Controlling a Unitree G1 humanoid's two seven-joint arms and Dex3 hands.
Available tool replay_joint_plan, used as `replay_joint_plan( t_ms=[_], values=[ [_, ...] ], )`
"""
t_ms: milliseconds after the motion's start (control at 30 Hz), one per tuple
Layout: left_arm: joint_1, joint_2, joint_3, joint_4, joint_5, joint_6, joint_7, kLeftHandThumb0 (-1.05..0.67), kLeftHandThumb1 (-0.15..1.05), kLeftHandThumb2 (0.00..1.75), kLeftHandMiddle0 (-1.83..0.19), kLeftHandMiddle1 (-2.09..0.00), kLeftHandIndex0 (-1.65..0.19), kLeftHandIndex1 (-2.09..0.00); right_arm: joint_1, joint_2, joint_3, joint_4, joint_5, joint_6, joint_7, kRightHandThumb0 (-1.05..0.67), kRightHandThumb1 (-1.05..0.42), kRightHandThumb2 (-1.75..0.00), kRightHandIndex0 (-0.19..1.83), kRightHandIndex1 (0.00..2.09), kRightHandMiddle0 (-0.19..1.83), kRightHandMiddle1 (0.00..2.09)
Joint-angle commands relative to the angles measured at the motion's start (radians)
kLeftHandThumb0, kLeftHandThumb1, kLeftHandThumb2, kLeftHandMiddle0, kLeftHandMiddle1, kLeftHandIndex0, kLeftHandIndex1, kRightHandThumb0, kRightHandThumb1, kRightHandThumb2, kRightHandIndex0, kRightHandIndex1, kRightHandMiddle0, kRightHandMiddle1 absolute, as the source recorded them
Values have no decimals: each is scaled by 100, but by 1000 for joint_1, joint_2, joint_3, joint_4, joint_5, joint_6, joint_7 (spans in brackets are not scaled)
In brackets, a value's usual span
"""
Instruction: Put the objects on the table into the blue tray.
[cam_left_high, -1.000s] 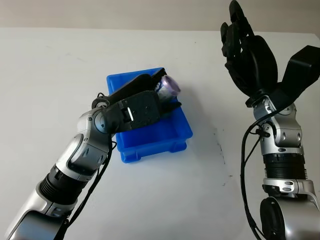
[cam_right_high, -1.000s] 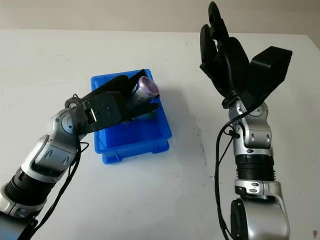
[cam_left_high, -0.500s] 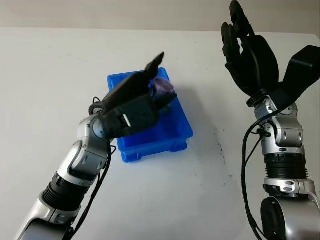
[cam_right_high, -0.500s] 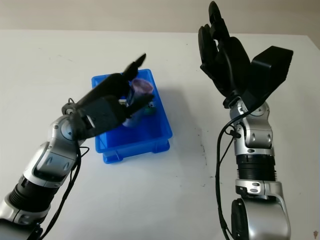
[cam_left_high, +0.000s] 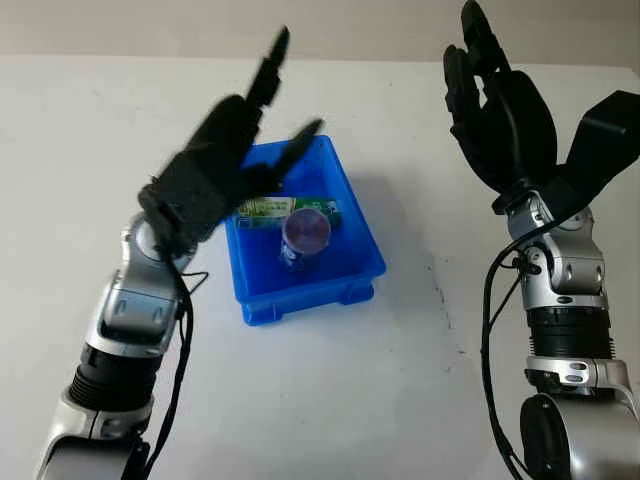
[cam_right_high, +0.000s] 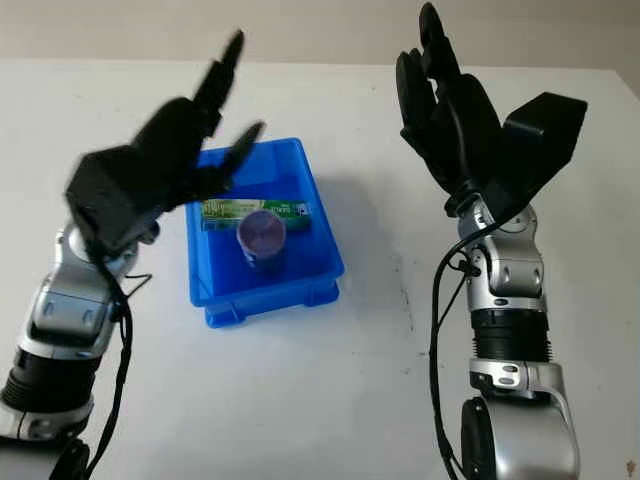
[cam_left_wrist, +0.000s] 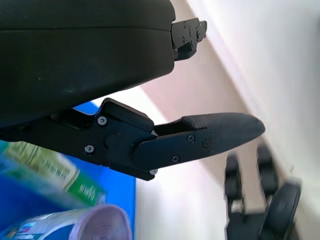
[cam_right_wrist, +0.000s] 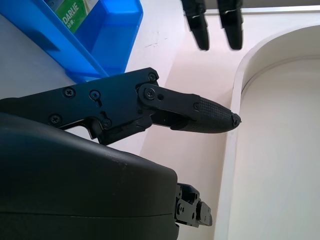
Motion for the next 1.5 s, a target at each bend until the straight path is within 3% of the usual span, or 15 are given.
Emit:
replay_joint_plan(
  t_ms=[0,133,333,533,767,1067,1267,1467],
  values=[
    [-14,-30,46,20,-39,-51,38,-87,105,71,19,0,19,0,13,-3,-2,-10,0,-4,6,-62,-105,-63,-19,0,-19,0],
    [-10,-68,142,59,-124,-106,119,-86,105,73,19,0,19,0,31,2,-4,-34,14,13,14,-71,-105,-70,-19,0,-19,0],
    [30,-47,222,96,-172,-144,162,-84,105,79,19,0,19,0,64,13,2,-62,14,21,5,-74,-105,-80,-19,0,-19,0],
    [130,-48,301,159,-212,-238,195,-82,105,74,19,0,19,0,108,38,8,-73,6,3,-10,-74,-105,-85,-19,0,-19,0],
    [212,-52,321,173,-224,-276,217,-82,105,74,19,0,19,0,149,59,15,-89,-12,-23,-28,-74,-105,-85,-19,0,-19,0],
    [335,-42,292,191,-247,-273,142,-83,105,75,19,0,19,0,195,90,26,-128,-46,-37,-82,-80,-105,-86,-19,0,-19,0],
    [344,10,262,207,-260,-254,21,-85,105,77,19,0,19,0,211,104,32,-142,-55,-26,-110,-79,-105,-88,-19,0,-19,0],
    [336,7,229,204,-269,-234,-12,-84,105,76,19,0,19,0,221,102,28,-152,-47,-18,-108,-80,-105,-87,-19,0,-19,0]
  ],
)
